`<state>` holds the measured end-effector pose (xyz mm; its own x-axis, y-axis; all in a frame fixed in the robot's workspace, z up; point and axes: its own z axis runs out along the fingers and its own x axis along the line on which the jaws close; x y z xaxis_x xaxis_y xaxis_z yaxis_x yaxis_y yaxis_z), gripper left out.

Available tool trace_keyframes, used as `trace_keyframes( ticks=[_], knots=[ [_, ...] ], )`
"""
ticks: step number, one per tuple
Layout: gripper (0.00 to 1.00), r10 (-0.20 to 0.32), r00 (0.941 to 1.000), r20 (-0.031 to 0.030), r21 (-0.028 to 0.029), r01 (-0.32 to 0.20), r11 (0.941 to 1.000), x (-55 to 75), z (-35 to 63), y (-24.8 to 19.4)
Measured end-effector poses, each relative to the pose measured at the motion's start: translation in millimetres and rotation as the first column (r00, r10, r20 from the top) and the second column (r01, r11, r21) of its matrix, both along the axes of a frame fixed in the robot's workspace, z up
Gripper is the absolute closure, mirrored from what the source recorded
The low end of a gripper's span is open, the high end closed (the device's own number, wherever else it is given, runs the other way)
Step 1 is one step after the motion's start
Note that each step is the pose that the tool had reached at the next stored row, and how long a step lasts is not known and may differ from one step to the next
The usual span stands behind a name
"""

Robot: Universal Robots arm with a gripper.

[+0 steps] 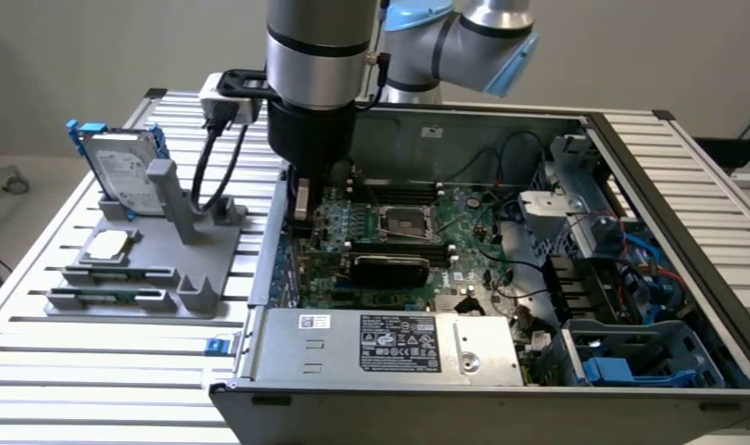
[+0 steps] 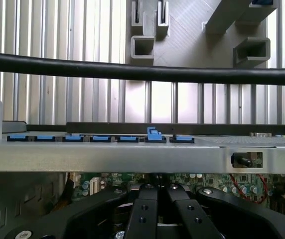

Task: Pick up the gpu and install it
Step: 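Press down on the gpu until it lock into place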

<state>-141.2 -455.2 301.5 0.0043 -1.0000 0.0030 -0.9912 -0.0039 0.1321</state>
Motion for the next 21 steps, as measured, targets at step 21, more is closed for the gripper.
trace_keyframes(
  ticks=[21],
  knots=[
    [0.89, 0.000, 1.0000, 0.0000, 0.0002, 0.000, 1.0000, 13.8, 10.9, 0.4]
  ],
)
